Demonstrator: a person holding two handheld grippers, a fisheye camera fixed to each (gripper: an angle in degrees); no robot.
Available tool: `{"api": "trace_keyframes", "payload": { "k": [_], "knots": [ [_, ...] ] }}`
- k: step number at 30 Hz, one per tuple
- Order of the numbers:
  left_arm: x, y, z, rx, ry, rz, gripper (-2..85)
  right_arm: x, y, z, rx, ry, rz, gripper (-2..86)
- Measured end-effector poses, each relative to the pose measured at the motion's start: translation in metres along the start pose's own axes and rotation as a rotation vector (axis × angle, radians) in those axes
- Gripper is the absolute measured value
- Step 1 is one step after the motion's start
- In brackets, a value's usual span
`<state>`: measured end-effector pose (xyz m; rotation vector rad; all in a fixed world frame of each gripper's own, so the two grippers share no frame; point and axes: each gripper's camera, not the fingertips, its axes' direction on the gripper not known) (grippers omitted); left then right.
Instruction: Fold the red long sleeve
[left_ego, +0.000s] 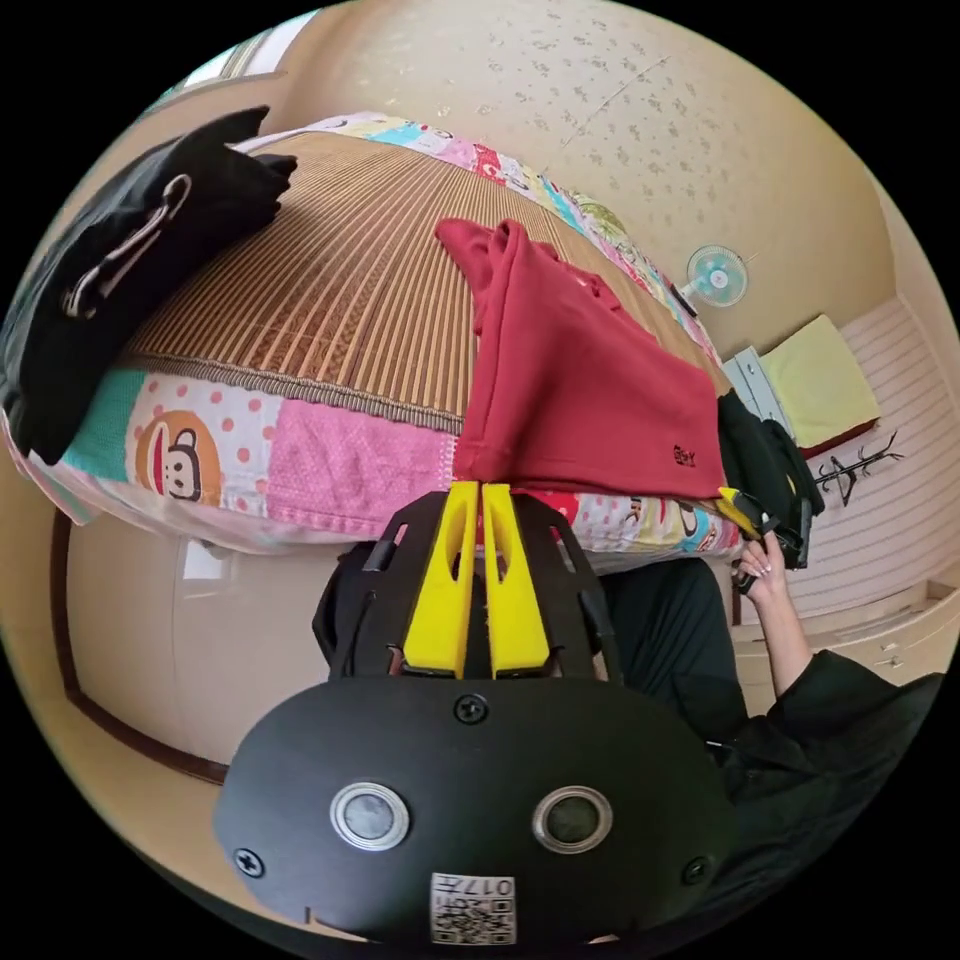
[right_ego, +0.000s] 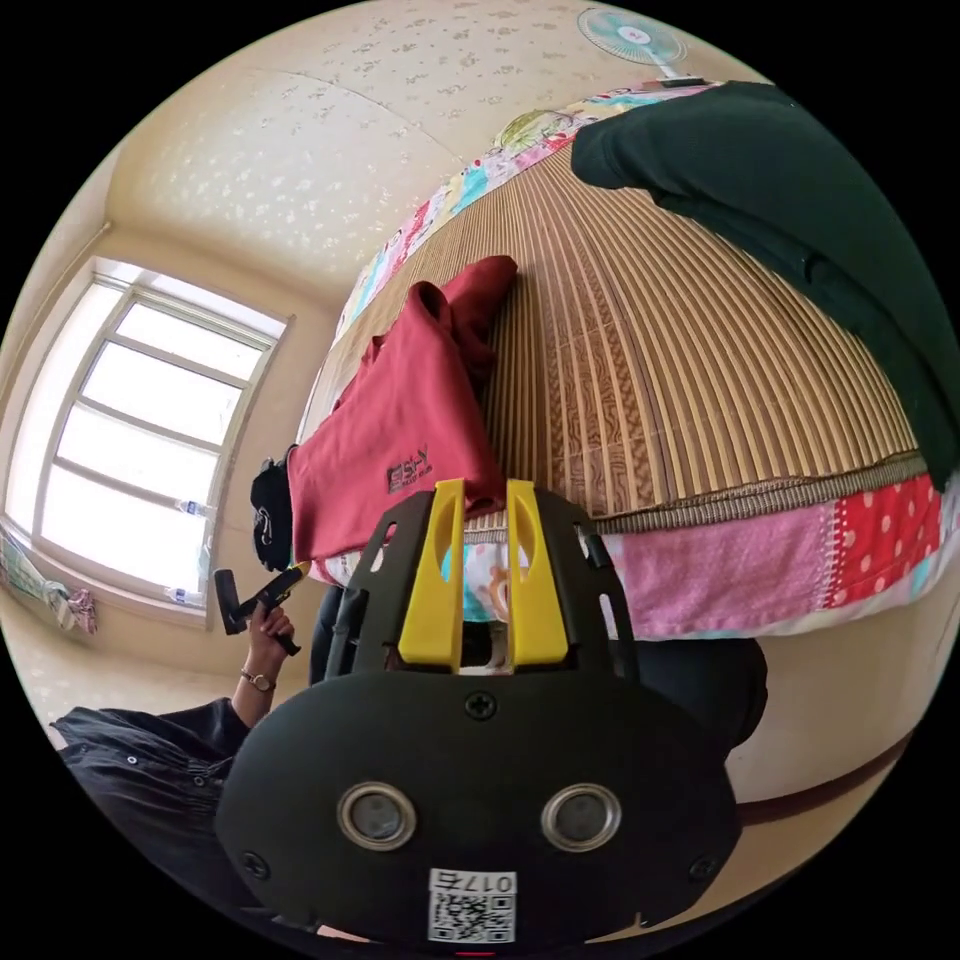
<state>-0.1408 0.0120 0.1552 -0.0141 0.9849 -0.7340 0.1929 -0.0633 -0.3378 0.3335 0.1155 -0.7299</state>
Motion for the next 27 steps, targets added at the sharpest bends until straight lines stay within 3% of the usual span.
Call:
{"api": "trace_keyframes", "payload": {
  "k": [4, 8, 11, 13, 16, 21, 27],
  "knots": [
    [-0.007, 0.01, -0.052, 0.181, 0.307, 0.066, -0.8, -0.002, 0.008, -0.042, 0.109, -0.236, -0.027, 3.7],
    [0.0, 0.014, -0.11, 0.364, 0.479, 0.166, -0.9, -0.033, 0.017, -0.089, 0.172, -0.44, -0.192, 2.8],
    [0.004, 0.013, -0.14, 0.413, 0.382, 0.184, -0.7, -0.058, 0.023, -0.11, 0.166, -0.35, -0.304, 2.6],
    [0.01, 0.012, -0.136, 0.357, 0.171, 0.18, 0.1, -0.063, 0.025, -0.111, 0.133, -0.237, -0.321, 2.5],
    [0.021, 0.01, -0.104, 0.244, -0.01, 0.19, 4.6, -0.055, 0.029, -0.096, 0.033, -0.122, -0.26, 2.2],
    [0.018, -0.01, -0.048, 0.136, -0.082, 0.178, 5.6, -0.041, 0.042, -0.09, 0.006, -0.148, -0.242, 2.0],
    [-0.007, -0.024, -0.008, 0.06, 0.01, 0.157, 10.1, -0.023, 0.048, -0.105, 0.01, -0.161, -0.211, 1.8]
  ]
}}
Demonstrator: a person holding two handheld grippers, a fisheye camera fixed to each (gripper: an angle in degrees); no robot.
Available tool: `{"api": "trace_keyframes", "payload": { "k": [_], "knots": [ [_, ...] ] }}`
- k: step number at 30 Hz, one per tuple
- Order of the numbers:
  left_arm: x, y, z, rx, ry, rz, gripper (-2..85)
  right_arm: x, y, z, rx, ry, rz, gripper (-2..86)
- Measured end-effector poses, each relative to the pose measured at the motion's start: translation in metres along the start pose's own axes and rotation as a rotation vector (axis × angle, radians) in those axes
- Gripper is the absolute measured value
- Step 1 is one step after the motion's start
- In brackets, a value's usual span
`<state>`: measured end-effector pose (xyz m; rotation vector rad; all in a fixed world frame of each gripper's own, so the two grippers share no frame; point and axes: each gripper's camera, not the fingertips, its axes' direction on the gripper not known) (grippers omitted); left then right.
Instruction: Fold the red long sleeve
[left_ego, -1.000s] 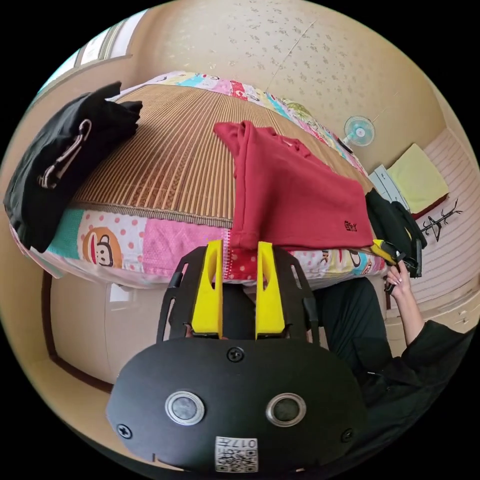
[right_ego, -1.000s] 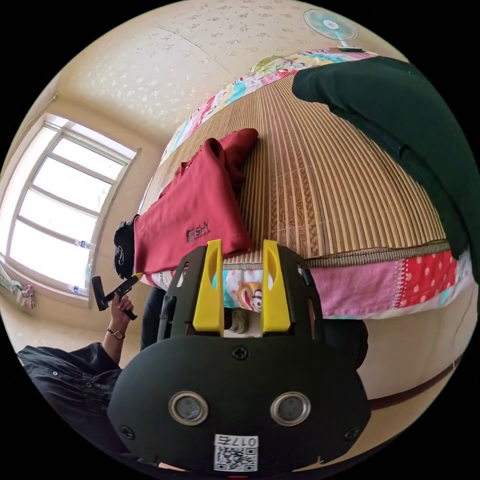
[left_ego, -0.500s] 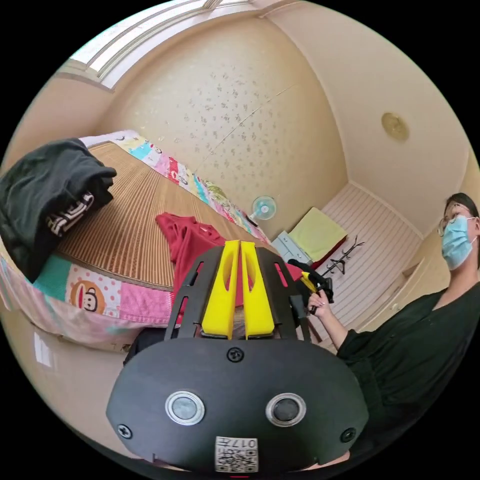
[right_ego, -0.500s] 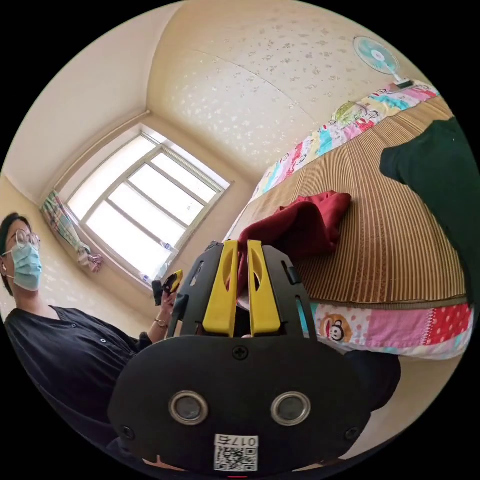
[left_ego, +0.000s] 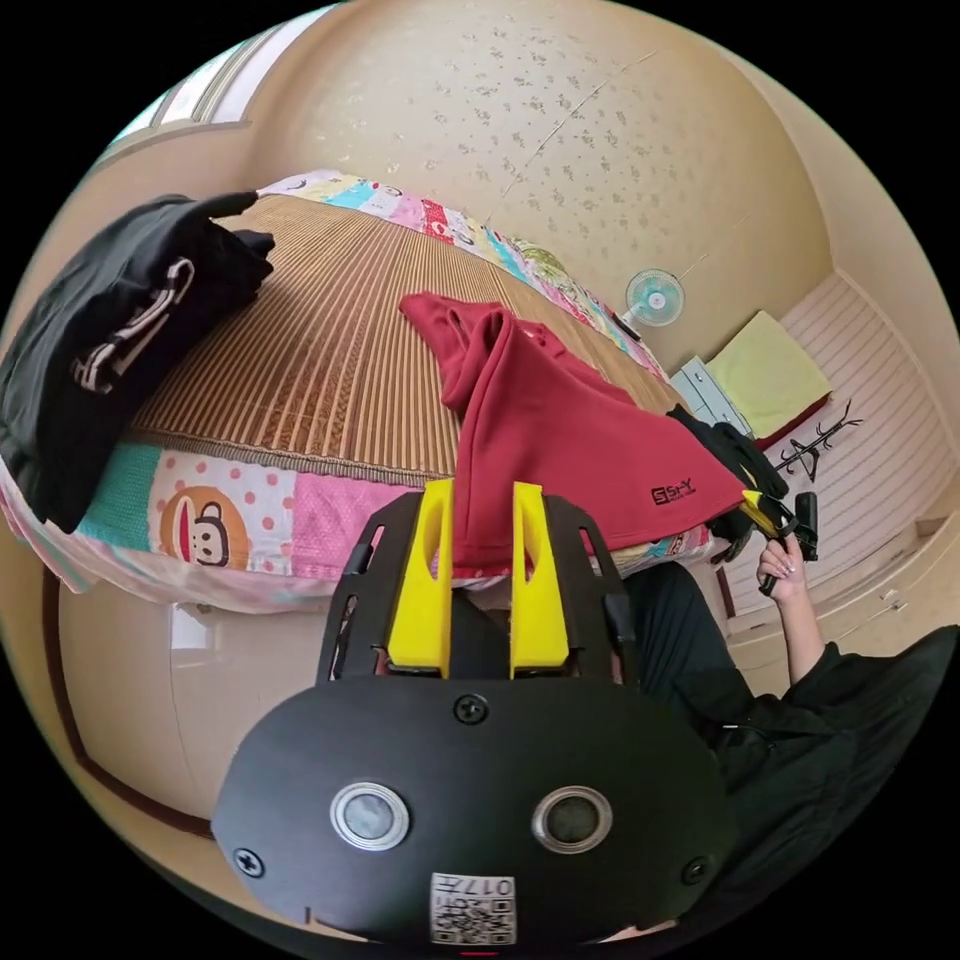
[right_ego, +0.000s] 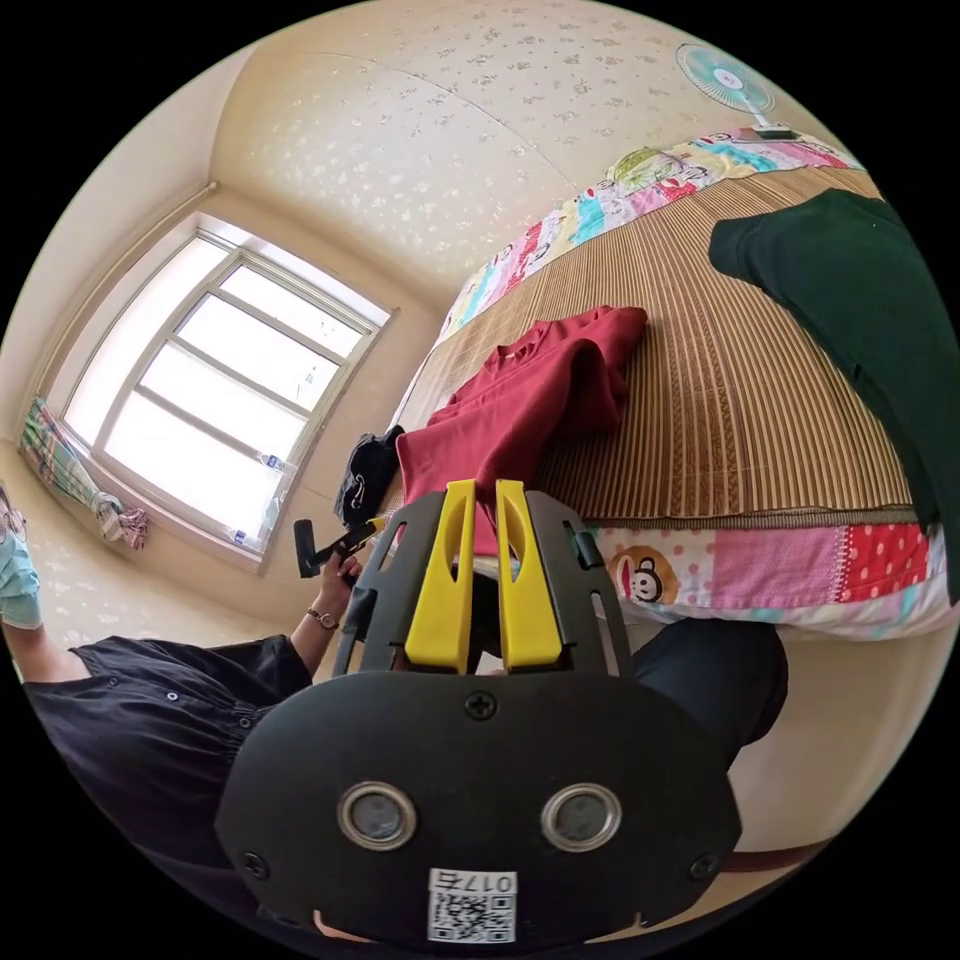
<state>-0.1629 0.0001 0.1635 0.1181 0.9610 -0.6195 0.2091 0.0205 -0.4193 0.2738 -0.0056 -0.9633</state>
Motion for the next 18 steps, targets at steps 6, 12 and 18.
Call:
{"api": "trace_keyframes", "payload": {
  "k": [6, 12, 18],
  "knots": [
    [-0.021, 0.009, 0.03, -0.098, -0.027, -0.125, 12.3, 0.02, 0.014, -0.012, -0.013, 0.002, 0.019, 1.9],
    [-0.047, 0.015, 0.026, -0.175, 0.159, -0.162, 5.4, 0.049, 0.033, -0.043, 0.113, -0.236, 0.035, 2.0],
    [-0.066, 0.039, -0.024, 0.062, 0.634, -0.144, 4.9, 0.053, 0.053, -0.07, 0.127, -0.35, -0.046, 2.2]
  ]
}}
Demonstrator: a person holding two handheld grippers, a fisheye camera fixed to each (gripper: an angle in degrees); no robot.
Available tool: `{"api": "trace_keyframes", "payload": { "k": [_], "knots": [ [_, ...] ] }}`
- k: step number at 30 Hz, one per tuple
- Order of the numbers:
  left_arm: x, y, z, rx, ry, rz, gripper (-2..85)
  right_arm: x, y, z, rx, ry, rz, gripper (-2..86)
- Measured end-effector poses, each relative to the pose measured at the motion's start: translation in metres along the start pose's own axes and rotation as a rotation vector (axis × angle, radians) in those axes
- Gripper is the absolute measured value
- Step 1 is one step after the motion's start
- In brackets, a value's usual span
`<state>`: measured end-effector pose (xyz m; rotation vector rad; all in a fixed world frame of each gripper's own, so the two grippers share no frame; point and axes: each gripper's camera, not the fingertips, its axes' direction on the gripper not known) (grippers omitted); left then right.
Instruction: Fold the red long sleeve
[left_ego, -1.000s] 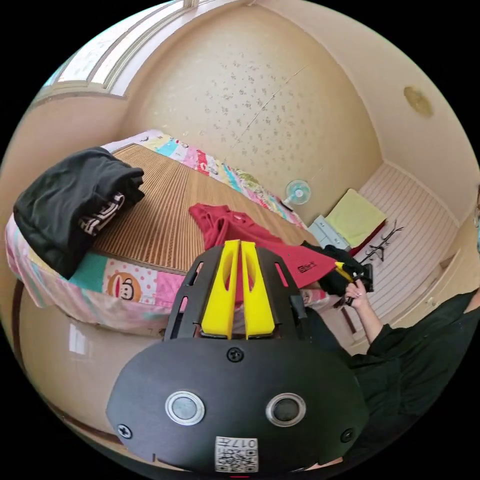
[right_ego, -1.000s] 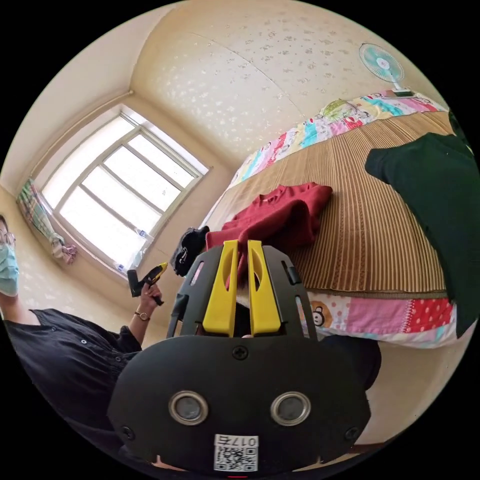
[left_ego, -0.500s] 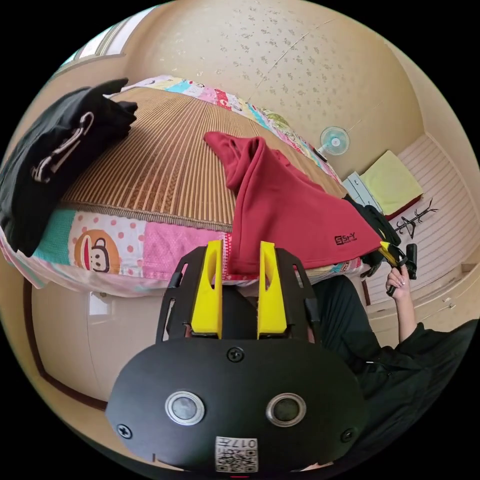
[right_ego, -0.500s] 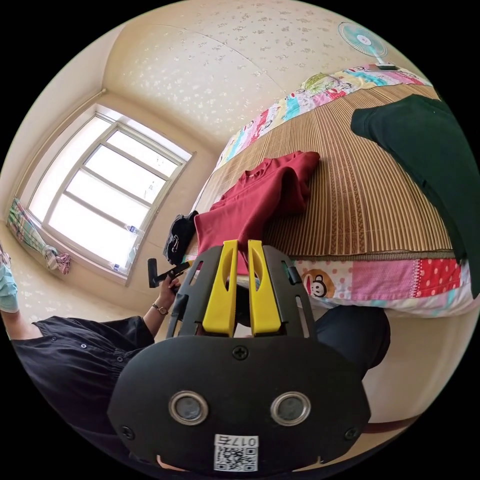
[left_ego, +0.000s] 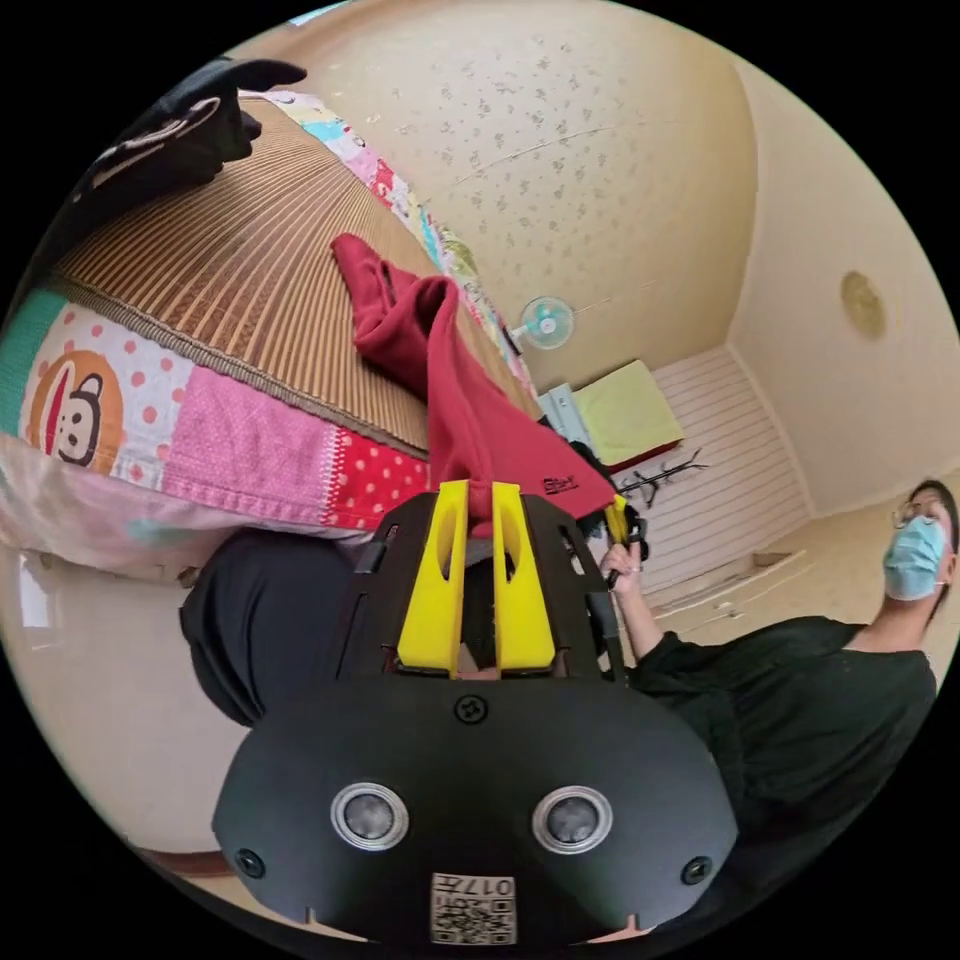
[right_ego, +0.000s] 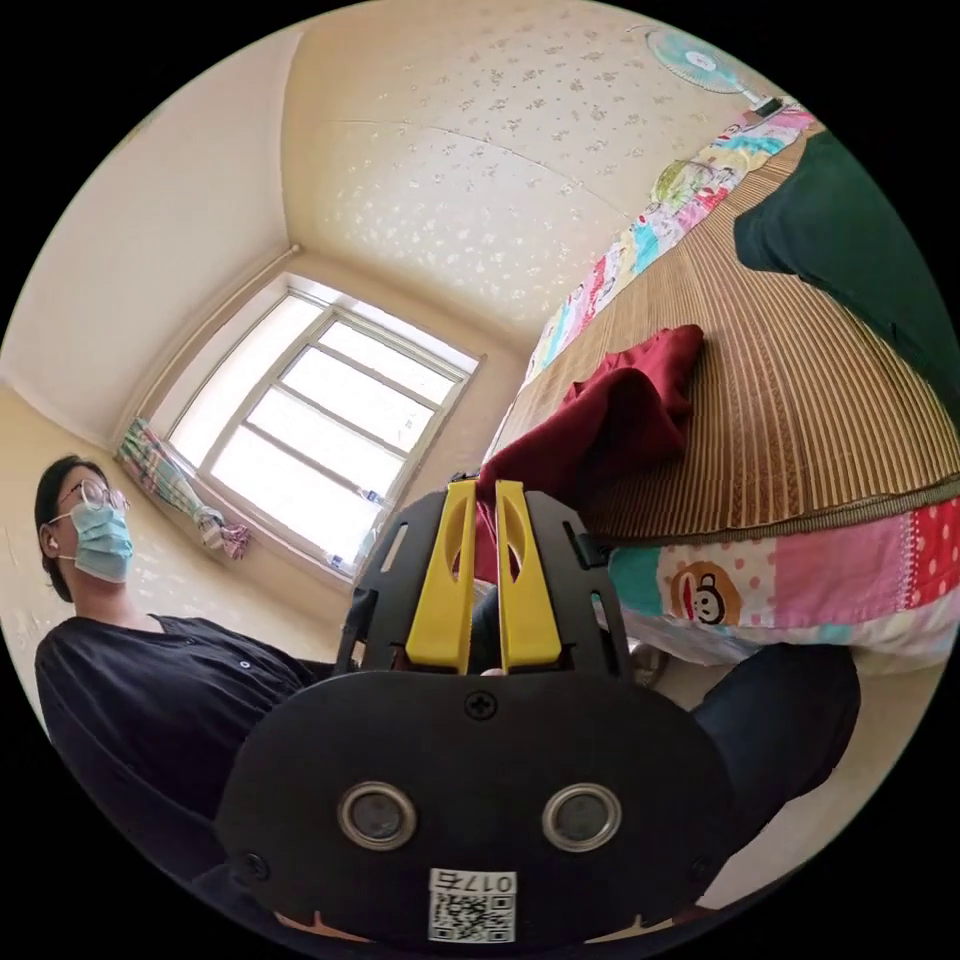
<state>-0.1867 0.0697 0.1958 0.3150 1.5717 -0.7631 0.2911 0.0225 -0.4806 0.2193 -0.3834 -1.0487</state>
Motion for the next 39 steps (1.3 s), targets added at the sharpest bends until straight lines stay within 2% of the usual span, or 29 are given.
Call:
{"api": "trace_keyframes", "payload": {
  "k": [3, 5, 8, 11, 15, 17, 20, 21, 23, 25, 27, 30, 33, 36, 39],
  "knots": [
    [0.006, -0.001, -0.019, -0.004, 0.119, -0.028, 4.9, -0.021, 0.003, -0.01, -0.047, -0.028, -0.095, 2.2],
    [0.02, -0.002, -0.033, 0.022, 0.099, 0.021, 4.9, -0.033, 0.006, -0.023, -0.034, -0.079, -0.147, 2.2],
    [0.064, -0.001, -0.057, 0.055, 0.091, 0.221, 5.0, -0.045, 0.007, -0.041, -0.044, -0.215, -0.184, 2.3],
    [0.108, 0.004, -0.078, 0.09, 0.196, 0.422, 5.1, -0.064, 0.017, -0.07, 0.017, -0.284, -0.238, 2.4],
    [0.157, 0.016, -0.081, 0.003, 0.266, 0.647, 5.0, -0.082, 0.037, -0.097, 0.098, -0.356, -0.298, 2.5],
    [0.167, 0.018, -0.079, -0.047, 0.329, 0.69, 5.0, -0.086, 0.052, -0.11, 0.144, -0.414, -0.322, 2.6],
    [0.155, 0.018, -0.079, -0.028, 0.325, 0.607, 5.0, -0.082, 0.067, -0.119, 0.19, -0.4, -0.297, 2.6],
    [0.139, 0.016, -0.078, -0.015, 0.286, 0.525, 5.0, -0.078, 0.069, -0.12, 0.202, -0.374, -0.273, 2.7],
    [0.105, 0.012, -0.076, 0.016, 0.214, 0.345, 4.9, -0.047, 0.069, -0.118, 0.236, -0.253, -0.088, 2.7],
    [0.054, 0.009, -0.07, 0.099, 0.116, 0.071, 4.8, -0.019, 0.066, -0.107, 0.247, -0.21, 0.047, 2.7],
    [0.033, 0.006, -0.061, 0.162, 0.088, -0.01, 4.7, 0.002, 0.054, -0.087, 0.241, -0.2, 0.135, 2.8],
    [0.021, -0.018, -0.044, 0.255, 0.054, -0.059, 4.7, 0.007, 0.007, -0.047, 0.225, -0.176, 0.109, 2.8],
    [0.018, -0.061, -0.03, 0.333, 0.008, -0.054, 4.7, 0.002, -0.06, -0.004, 0.222, -0.059, 0.055, 2.8],
    [-0.005, -0.11, -0.011, 0.362, 0.008, -0.143, 4.6, -0.004, -0.126, 0.051, 0.173, 0.122, -0.045, 2.8],
    [-0.034, -0.151, 0.014, 0.312, -0.117, -0.206, 4.8, 0.012, -0.167, 0.11, 0.128, 0.329, -0.003, 3.0]
  ]
}}
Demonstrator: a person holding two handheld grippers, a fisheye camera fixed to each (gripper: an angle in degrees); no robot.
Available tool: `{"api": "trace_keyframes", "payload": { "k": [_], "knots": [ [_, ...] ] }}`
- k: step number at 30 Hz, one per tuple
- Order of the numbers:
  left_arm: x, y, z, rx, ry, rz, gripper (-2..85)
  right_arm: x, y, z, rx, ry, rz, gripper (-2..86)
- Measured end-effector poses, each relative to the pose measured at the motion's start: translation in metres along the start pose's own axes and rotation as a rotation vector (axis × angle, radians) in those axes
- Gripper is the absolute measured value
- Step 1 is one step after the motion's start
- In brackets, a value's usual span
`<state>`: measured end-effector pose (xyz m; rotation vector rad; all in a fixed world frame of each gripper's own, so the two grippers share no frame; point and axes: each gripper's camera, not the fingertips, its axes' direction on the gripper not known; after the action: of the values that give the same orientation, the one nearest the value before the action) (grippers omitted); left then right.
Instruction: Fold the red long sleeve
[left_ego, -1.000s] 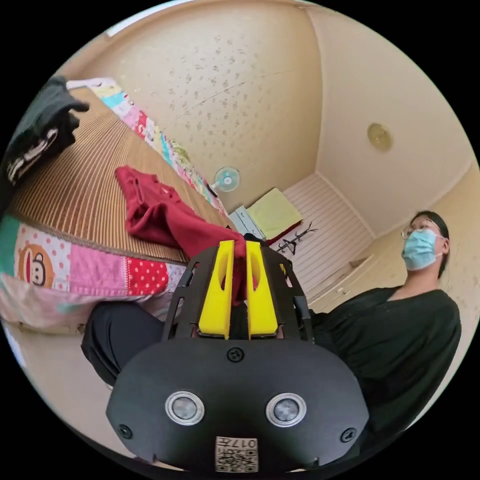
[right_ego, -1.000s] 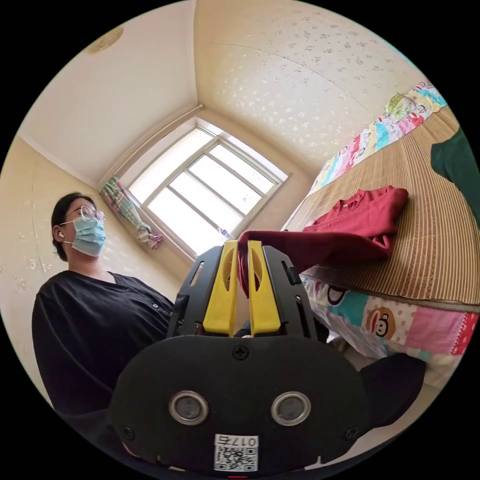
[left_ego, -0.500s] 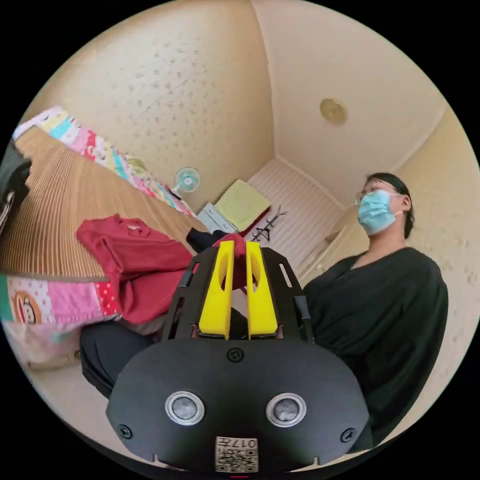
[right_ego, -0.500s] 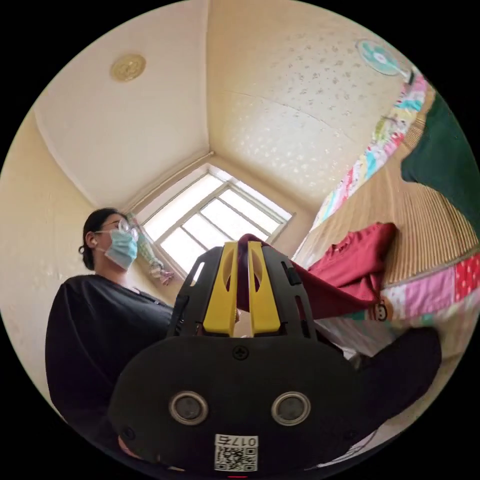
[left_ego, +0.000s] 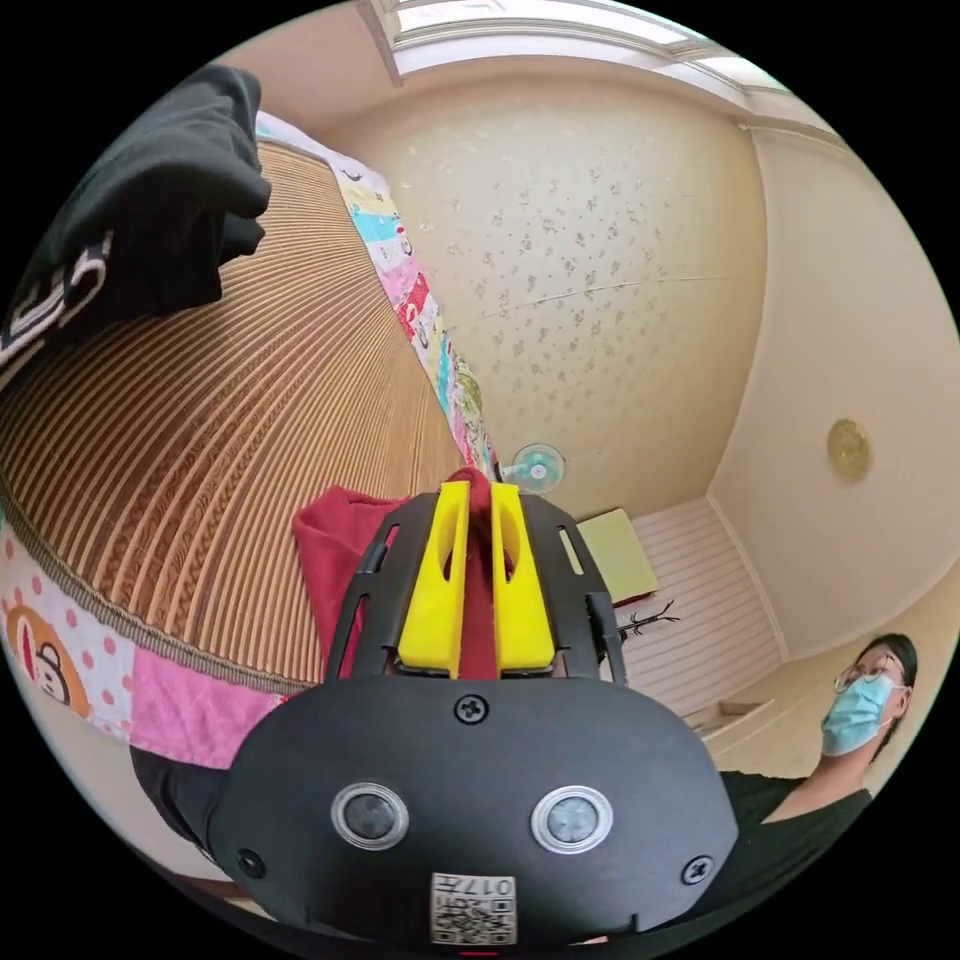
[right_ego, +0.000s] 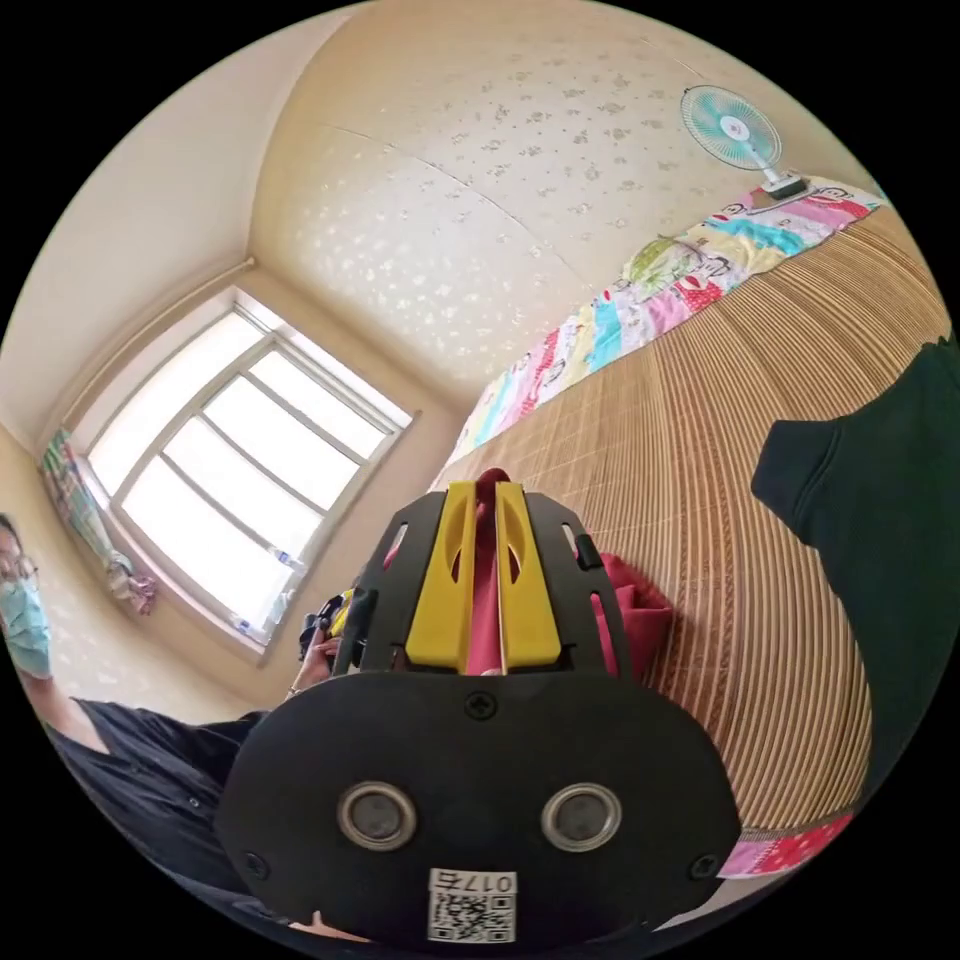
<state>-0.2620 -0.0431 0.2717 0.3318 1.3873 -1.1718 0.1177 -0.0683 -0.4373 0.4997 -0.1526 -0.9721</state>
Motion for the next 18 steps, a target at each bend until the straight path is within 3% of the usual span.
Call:
{"api": "trace_keyframes", "payload": {
  "k": [2, 4, 9, 13, 16, 18],
  "knots": [
    [-0.009, -0.01, 0.022, -0.061, -0.079, 0.024, 5.3, 0.003, -0.003, 0.059, -0.085, 0.139, -0.009, 3.5],
    [-0.007, -0.005, 0.03, -0.084, -0.002, 0.145, 7.4, 0.002, 0.004, 0.098, -0.205, 0.29, -0.014, 3.4],
    [0.008, 0.032, -0.005, -0.047, -0.132, 0.229, 9.8, -0.057, 0.049, 0.127, -0.248, 0.376, -0.169, 2.1],
    [-0.002, 0.081, -0.024, -0.144, -0.217, 0.169, 15.8, -0.115, 0.113, 0.142, -0.307, 0.537, -0.365, 1.4],
    [-0.012, 0.121, -0.025, -0.212, -0.224, 0.115, 16.9, -0.115, 0.16, 0.17, -0.465, 0.721, -0.482, 0.8],
    [-0.015, 0.141, -0.024, -0.221, -0.236, 0.083, 17.0, -0.112, 0.182, 0.177, -0.427, 0.743, -0.574, 0.6]
  ]
}}
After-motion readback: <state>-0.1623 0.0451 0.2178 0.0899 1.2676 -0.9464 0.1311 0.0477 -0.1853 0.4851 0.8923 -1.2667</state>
